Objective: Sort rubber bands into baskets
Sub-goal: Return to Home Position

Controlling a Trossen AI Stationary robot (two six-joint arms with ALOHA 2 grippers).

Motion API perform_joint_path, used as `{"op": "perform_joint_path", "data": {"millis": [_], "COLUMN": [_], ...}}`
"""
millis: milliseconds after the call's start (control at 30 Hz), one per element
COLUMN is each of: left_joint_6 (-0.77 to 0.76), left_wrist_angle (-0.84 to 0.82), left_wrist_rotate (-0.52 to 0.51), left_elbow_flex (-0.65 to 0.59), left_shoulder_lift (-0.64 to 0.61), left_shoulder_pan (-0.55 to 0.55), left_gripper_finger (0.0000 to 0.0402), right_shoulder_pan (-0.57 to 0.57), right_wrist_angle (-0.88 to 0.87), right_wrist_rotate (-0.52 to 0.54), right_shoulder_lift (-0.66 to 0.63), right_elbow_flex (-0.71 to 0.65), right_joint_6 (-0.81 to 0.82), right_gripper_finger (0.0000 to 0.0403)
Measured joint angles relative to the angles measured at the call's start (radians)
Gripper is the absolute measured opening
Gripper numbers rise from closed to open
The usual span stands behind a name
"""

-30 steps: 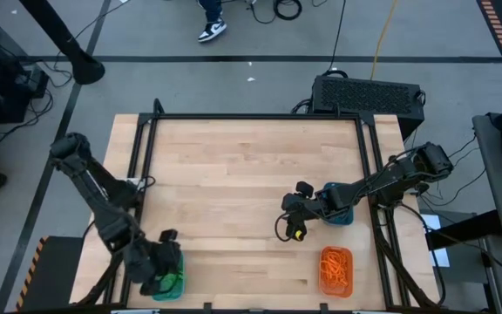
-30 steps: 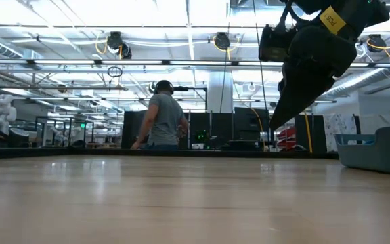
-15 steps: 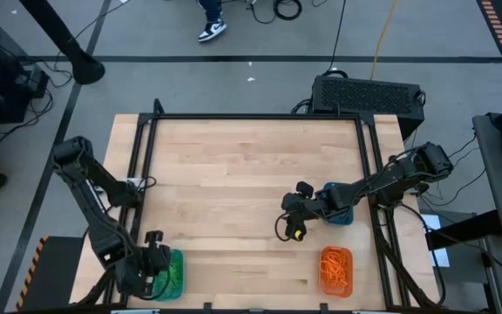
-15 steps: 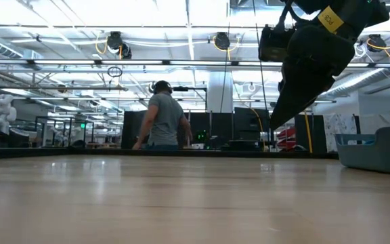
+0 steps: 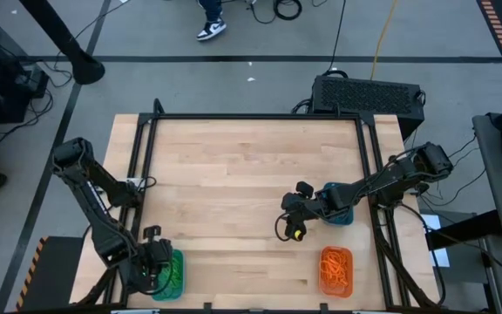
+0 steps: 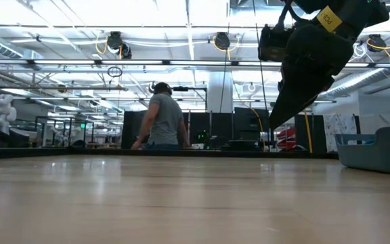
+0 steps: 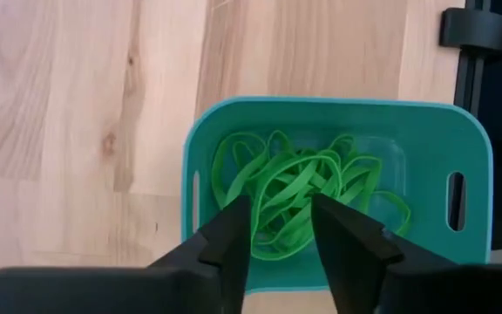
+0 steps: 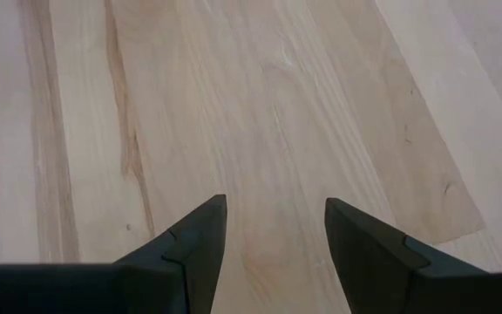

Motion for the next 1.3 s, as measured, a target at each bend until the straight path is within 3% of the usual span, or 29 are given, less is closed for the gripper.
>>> {"op": "perform_joint_path", "data": {"millis": [200, 333, 467, 733, 833, 933, 1167, 1300], "left_joint_6": [-0.001, 0.056, 0.271, 0.852, 1.063, 1.210, 1.273, 1.283], "left_wrist_angle": [0.002, 0.023, 0.137, 0.444, 0.602, 0.660, 0.529, 0.454], "left_wrist_rotate": [-0.006, -0.099, -0.182, -0.259, -0.220, -0.135, 0.025, 0.045], "left_elbow_flex": [0.000, 0.000, 0.000, 0.000, 0.000, 0.000, -0.001, -0.033], "left_shoulder_lift": [-0.001, -0.001, -0.002, -0.002, -0.002, -0.014, -0.120, -0.240], "left_shoulder_pan": [0.003, 0.031, 0.098, 0.328, 0.416, 0.498, 0.675, 0.743], "left_gripper_finger": [0.0138, 0.0138, 0.0138, 0.0138, 0.0138, 0.0138, 0.0138, 0.0138], "right_shoulder_pan": [0.000, 0.000, -0.001, -0.012, -0.024, -0.033, -0.069, -0.089], "right_wrist_angle": [0.000, 0.005, 0.055, 0.238, 0.238, 0.243, 0.199, 0.149], "right_wrist_rotate": [0.000, 0.001, 0.001, -0.005, -0.053, -0.075, -0.069, -0.068], "right_shoulder_lift": [0.000, 0.000, 0.000, -0.002, -0.011, -0.050, -0.200, -0.297], "right_elbow_flex": [0.000, 0.000, 0.000, 0.002, 0.024, 0.030, 0.031, 0.031], "right_joint_6": [0.000, -0.004, -0.029, -0.164, -0.217, -0.279, -0.382, -0.420], "right_gripper_finger": [0.0187, 0.0187, 0.0187, 0.0187, 0.0187, 0.0187, 0.0187, 0.0187]}}
